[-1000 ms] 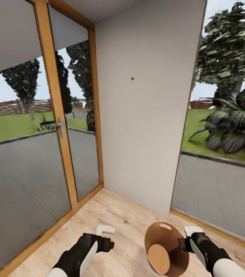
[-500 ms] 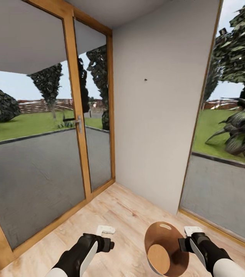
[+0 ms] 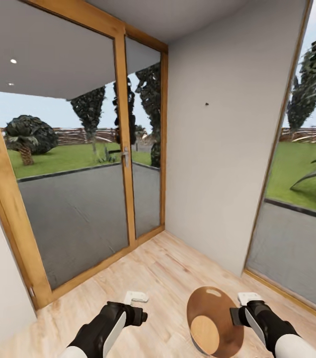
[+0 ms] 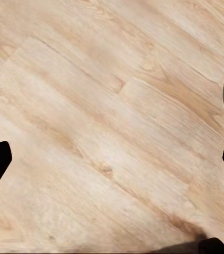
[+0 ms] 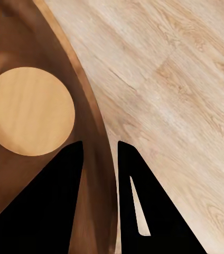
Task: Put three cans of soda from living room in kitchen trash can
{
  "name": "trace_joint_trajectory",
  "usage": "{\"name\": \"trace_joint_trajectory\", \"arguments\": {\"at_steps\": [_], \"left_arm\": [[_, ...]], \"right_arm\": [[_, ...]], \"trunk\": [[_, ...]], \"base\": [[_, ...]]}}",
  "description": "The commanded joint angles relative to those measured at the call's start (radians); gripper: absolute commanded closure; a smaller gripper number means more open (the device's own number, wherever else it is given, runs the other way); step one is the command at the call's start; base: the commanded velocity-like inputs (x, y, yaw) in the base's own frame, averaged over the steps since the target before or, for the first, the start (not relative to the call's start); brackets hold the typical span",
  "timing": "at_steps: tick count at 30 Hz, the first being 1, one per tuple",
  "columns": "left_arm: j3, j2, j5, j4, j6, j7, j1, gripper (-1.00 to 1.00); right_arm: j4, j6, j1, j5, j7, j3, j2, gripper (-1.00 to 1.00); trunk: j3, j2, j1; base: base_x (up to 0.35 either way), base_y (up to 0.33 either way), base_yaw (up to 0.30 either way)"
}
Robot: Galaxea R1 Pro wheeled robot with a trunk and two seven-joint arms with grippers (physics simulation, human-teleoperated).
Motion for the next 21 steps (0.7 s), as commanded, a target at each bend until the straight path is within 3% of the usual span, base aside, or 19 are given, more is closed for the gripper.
{"name": "trace_joint_trajectory", "arguments": {"at_steps": [1, 6, 14, 21], "left_arm": [[0.0, 0.0, 0.0, 0.0, 0.0, 0.0, 0.0, -1.0], [0.0, 0.0, 0.0, 0.0, 0.0, 0.0, 0.0, -1.0], [0.0, 0.0, 0.0, 0.0, -0.003, -0.002, 0.0, -1.0], [0.0, 0.0, 0.0, 0.0, -0.003, -0.002, 0.0, -1.0]], "right_arm": [[-0.001, 0.0, 0.0, -0.006, 0.004, -0.002, 0.0, 1.0], [-0.001, 0.0, 0.0, -0.006, 0.004, -0.002, 0.0, 1.0], [-0.001, 0.0, 0.0, -0.006, 0.004, -0.001, 0.001, 1.0], [-0.001, 0.0, 0.0, -0.006, 0.004, -0.001, 0.003, 1.0]], "trunk": [[0.0, 0.0, 0.0], [0.0, 0.0, 0.0], [0.0, 0.0, 0.0], [0.0, 0.0, 0.0]], "base": [[-0.334, -0.079, 0.253], [-0.322, -0.03, 0.253], [-0.106, -0.002, 0.253], [-0.26, 0.045, 0.253]]}}
